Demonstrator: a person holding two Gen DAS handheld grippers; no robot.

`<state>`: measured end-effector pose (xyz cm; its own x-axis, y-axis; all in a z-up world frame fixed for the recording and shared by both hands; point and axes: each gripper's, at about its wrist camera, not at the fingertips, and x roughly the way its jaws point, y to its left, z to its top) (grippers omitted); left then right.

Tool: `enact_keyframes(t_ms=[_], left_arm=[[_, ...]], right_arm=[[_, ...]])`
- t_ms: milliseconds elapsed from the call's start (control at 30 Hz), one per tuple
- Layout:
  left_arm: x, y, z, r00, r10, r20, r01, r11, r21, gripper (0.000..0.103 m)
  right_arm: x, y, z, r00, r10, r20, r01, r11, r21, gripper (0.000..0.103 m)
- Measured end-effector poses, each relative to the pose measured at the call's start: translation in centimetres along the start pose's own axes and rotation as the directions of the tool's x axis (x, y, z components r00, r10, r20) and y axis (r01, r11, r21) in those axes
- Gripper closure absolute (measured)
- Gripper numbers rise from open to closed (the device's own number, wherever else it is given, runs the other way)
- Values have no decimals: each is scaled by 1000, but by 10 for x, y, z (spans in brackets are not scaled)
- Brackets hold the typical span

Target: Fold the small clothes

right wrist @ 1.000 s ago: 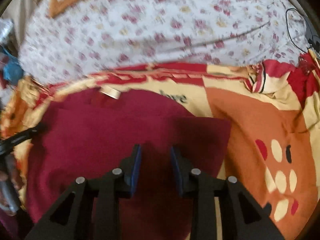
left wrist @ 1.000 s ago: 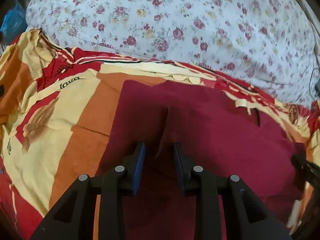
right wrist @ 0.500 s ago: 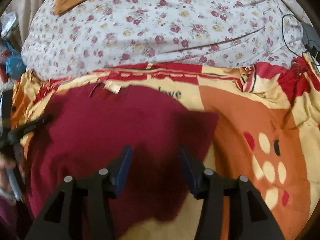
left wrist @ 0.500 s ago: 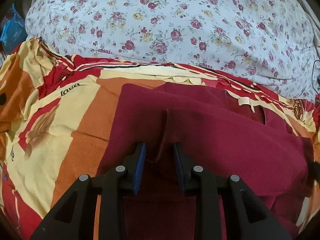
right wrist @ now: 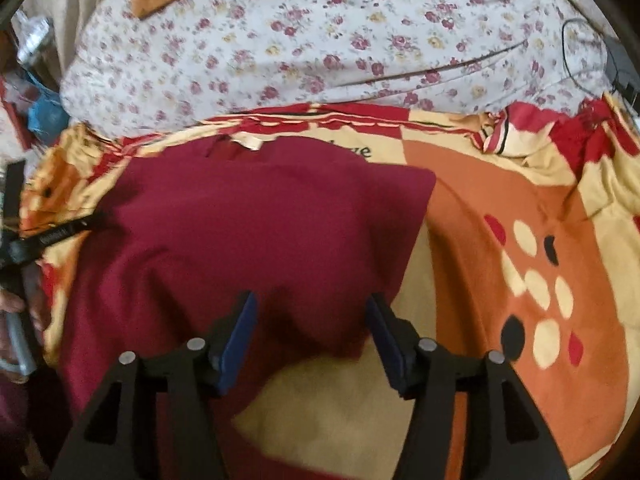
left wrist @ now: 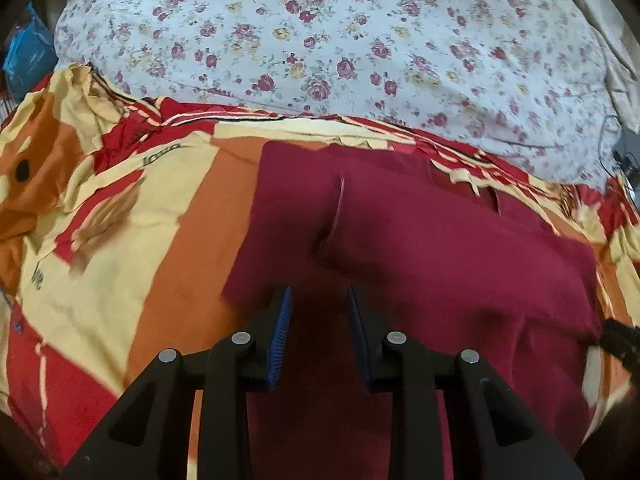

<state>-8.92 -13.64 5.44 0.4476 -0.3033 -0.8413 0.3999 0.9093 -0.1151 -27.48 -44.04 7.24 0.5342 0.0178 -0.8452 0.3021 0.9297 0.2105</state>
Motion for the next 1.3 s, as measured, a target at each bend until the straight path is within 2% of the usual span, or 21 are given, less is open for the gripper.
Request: enact_keyframes(t_ms=[67, 233, 400, 600, 733, 833, 1000, 1100, 1233, 1300], left_arm=[[-10, 6, -12, 1000, -5, -7, 5, 1000, 7, 85], [-38, 20, -54, 996, -53, -68, 55, 998, 18, 85], [-58, 26, -94, 988, -81, -132, 84, 996, 21, 85], [-65, 38, -144, 972, -105, -209, 95, 994, -55, 84], [-69, 33, -170, 967, -82, -240, 71, 996, -53, 84], [-70, 30, -188, 957, -61, -283, 46, 997, -60, 84], [-66, 30, -210, 943, -43, -331, 19, 997, -76, 83], [-64, 30, -210, 938, -67, -340, 30, 993, -111, 82], [-51, 23, -214, 911, -100, -400, 55, 991, -123, 80], [-49, 21, -214, 908, -98, -407, 54, 991, -119, 80]], right_arm=[[-7, -1, -9, 999, 47, -17, -47, 999, 3, 35], [-19, 4, -35, 986, 141, -89, -144, 989, -24, 34], [-33, 4, -64, 971, 182, -154, -190, 981, -42, 28], [-37, -3, -106, 963, 155, -222, -168, 985, -40, 26], [-31, -5, -131, 956, 109, -273, -128, 990, -52, 25], [-28, -5, -143, 951, 83, -296, -104, 993, -56, 25], [-27, -3, -155, 946, 93, -311, -114, 992, -50, 21], [-26, 1, -160, 941, 114, -320, -138, 989, -51, 21], [-22, 6, -163, 914, 216, -344, -232, 973, -6, 21], [-16, 6, -165, 908, 235, -347, -245, 969, 13, 21]])
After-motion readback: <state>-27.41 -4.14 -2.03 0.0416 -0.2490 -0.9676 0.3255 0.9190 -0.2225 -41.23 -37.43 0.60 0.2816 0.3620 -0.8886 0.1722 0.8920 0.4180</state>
